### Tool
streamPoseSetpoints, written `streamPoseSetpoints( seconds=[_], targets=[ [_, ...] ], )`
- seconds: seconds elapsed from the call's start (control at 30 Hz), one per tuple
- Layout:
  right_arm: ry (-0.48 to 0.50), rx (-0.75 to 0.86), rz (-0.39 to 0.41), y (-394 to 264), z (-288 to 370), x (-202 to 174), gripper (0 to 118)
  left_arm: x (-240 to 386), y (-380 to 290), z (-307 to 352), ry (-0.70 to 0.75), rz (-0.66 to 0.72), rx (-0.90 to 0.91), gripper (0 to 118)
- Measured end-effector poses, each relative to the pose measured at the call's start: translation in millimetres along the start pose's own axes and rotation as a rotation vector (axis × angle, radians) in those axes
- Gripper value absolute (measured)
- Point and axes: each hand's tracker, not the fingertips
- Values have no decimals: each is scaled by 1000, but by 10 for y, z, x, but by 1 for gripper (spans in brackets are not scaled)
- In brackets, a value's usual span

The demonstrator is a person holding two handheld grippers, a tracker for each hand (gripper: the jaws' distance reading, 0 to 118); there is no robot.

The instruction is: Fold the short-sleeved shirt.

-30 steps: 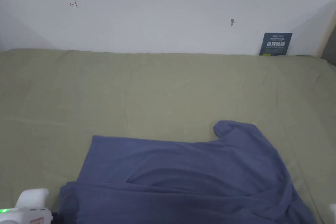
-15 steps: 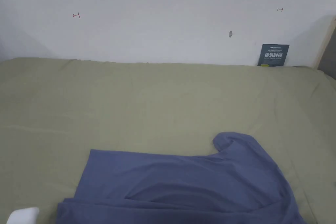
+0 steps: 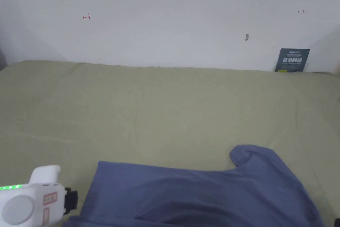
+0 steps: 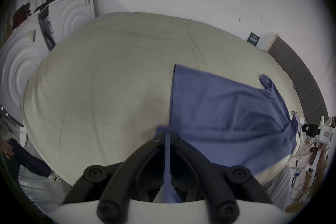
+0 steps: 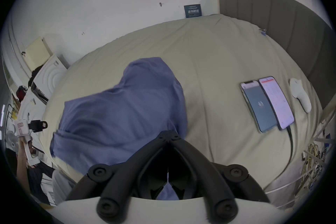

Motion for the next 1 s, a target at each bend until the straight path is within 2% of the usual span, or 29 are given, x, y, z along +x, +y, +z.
streamPoseSetpoints(
  seconds=[0.07,0.1,0.17,0.2,0.23,0.3,0.4,0.47,0.5,0.57,0.6,0.63,0.67,0.7,0.73,0.77,0.8,1.0],
  targets=[
    [-19,-8,17,138,-154,-39,0,50,283,-280,-13,9,7,6],
    [-65,-14,11,192,-290,-233,0,86,411,-439,-13,17,0,15],
    [-72,-30,22,306,-448,-329,0,152,588,-791,5,-20,-63,103],
    [-70,-34,26,357,-518,-370,0,209,596,-956,23,-56,-113,118],
    [-37,-64,34,416,-668,-323,0,213,672,-1031,36,-96,-80,116],
    [-27,-69,50,537,-860,-296,0,198,750,-1280,86,-117,-123,116],
    [-54,-67,92,491,-844,-507,0,309,710,-1374,74,-111,-134,116],
    [-73,-83,106,496,-929,-556,0,365,767,-1506,101,-118,-140,116],
    [-62,-99,116,564,-1100,-445,0,381,788,-1545,106,-124,-139,115],
    [-68,-111,113,599,-1169,-435,0,393,818,-1565,102,-130,-146,97],
    [-71,-110,111,611,-1190,-440,0,398,811,-1543,99,-140,-149,93],
    [-64,-113,121,643,-1184,-415,0,431,794,-1513,125,-160,-148,80],
    [-68,-112,123,660,-1189,-410,0,443,803,-1454,103,-170,-142,58],
    [-69,-111,122,678,-1194,-404,0,466,808,-1401,97,-173,-144,23],
    [-69,-110,119,694,-1198,-401,0,422,823,-1418,95,-192,-119,23],
    [-66,-109,125,716,-1191,-380,0,392,866,-1404,71,-182,-109,9],
    [-72,-110,128,740,-1197,-376,0,423,881,-1424,38,-143,-136,0],
    [-77,-113,169,931,-1412,-350,0,459,858,-1509,70,-156,-146,0]
  ],
)
